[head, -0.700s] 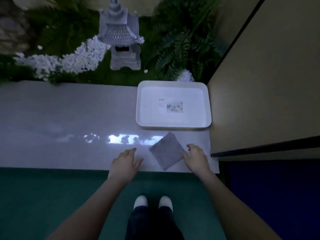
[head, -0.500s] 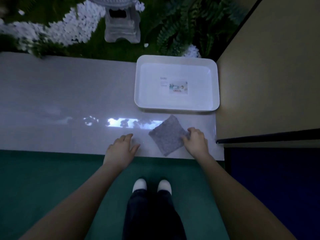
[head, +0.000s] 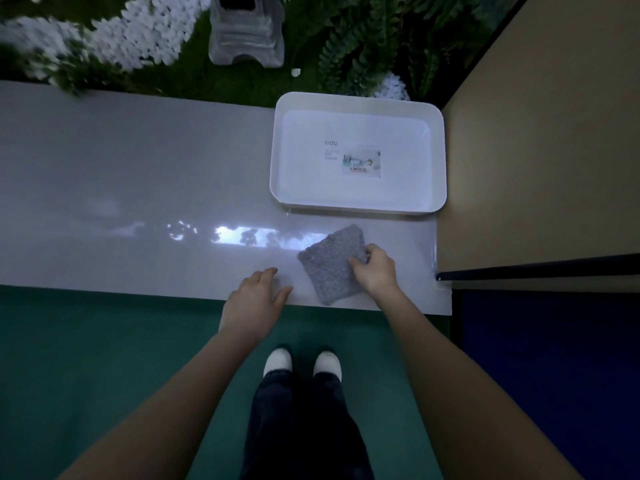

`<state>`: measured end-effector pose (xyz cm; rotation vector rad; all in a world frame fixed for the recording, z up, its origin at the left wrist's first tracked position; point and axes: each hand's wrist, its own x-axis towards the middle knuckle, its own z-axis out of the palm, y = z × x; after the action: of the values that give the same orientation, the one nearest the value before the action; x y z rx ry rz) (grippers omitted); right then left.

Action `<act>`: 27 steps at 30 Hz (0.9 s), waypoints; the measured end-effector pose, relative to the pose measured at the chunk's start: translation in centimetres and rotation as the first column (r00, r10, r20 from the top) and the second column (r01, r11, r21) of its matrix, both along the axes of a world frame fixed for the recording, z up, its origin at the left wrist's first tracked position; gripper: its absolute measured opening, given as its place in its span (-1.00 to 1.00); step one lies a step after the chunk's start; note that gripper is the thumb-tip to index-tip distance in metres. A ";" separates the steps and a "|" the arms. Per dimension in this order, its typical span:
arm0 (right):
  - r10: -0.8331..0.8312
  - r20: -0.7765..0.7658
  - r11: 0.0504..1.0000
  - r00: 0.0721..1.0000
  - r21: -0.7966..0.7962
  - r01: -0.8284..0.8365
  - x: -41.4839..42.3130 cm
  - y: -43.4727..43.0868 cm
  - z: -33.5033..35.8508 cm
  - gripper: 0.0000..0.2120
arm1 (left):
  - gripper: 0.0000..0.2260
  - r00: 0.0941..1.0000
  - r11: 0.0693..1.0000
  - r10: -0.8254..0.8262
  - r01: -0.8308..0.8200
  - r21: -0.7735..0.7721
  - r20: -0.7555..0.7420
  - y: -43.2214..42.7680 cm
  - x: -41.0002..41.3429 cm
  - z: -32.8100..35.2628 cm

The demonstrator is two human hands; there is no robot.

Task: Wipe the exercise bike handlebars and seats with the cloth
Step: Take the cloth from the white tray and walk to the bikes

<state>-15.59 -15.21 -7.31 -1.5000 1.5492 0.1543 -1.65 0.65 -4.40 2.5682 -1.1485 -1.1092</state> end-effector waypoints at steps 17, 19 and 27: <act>-0.311 0.748 0.950 0.587 0.261 0.171 1.9 3.1 24.3 -0.75 | -0.46 0.423 0.785 0.427 -0.612 0.096 -0.800 -4.4 0.8 15.4; -0.388 0.799 0.921 0.460 0.358 0.155 1.4 3.6 26.7 -0.76 | -0.43 0.161 0.730 0.386 -0.656 0.194 -0.908 -4.3 1.0 17.4; -0.445 0.812 0.894 0.378 0.376 0.245 -1.7 6.0 29.4 -0.72 | -0.77 0.406 0.617 0.154 -0.752 -0.233 -0.901 -3.3 -0.5 23.6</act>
<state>-17.26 -9.17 22.11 -0.7745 0.8628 -0.6506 -2.16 -2.63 19.15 1.3404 -0.3163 -1.2323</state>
